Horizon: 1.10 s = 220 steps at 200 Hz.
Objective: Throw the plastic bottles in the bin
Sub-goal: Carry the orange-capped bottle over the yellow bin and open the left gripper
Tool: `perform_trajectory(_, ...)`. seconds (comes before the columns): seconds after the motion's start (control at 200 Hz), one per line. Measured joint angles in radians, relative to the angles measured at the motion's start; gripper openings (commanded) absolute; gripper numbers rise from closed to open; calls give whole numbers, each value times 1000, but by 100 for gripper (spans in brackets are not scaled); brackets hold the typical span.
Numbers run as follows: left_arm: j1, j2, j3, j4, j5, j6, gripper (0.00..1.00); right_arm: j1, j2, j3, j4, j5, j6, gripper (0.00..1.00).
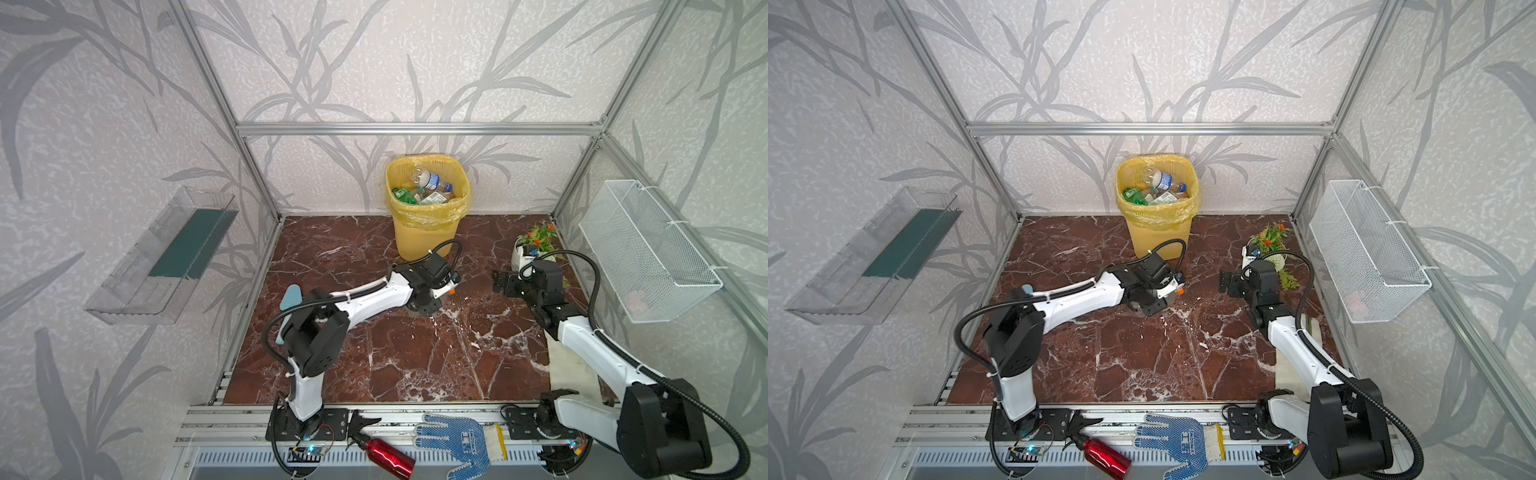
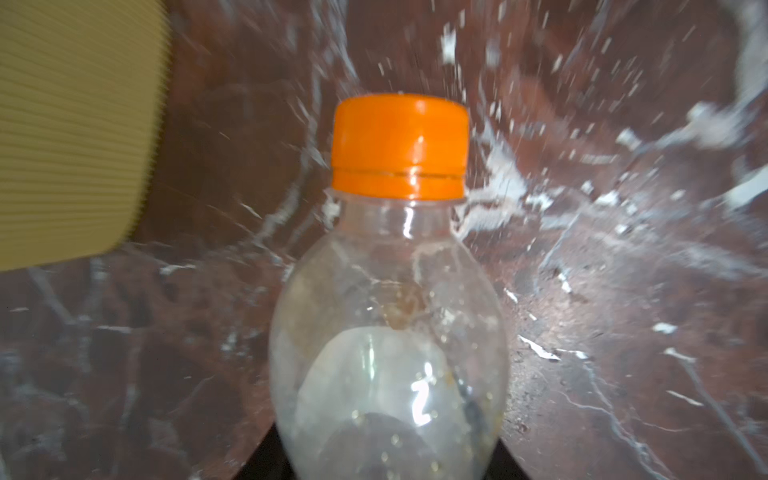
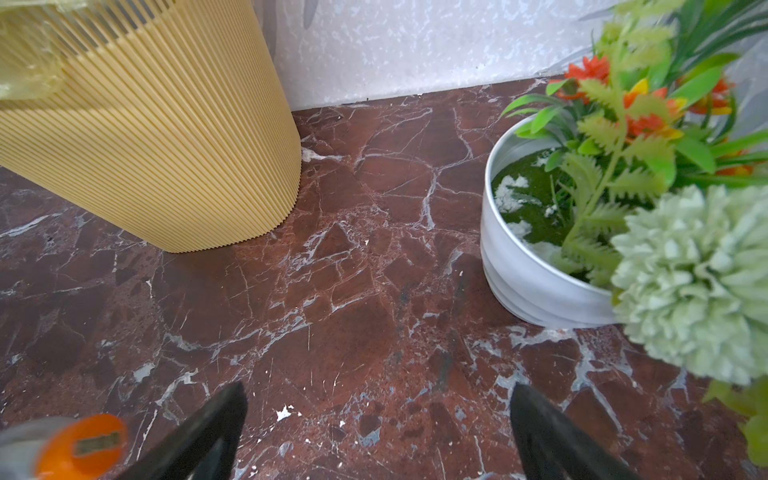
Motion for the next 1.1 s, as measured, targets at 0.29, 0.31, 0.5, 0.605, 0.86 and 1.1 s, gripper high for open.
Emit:
perform_trajectory(0.29,130,-572,-25,599,-14,-80,36,-13,-43,-31,0,-3,8,99)
perform_trajectory(0.31,147,-582,-14,626,-11,-89,37,-13,-46,-32,1,-3,9,99)
perform_trajectory(0.5,230,-407,209,787,47,-203,47,-13,-71,-36,6,-21,26,99)
perform_trajectory(0.605,255,-143,461,697,83,-279,69,-13,-73,-36,10,-37,30,99)
perform_trajectory(0.86,272,248,685,407,140,-452,99,-20,-118,-36,-28,-35,11,100)
perform_trajectory(1.1,270,40,536,508,136,-486,99,-29,-152,-37,-32,-16,-2,100)
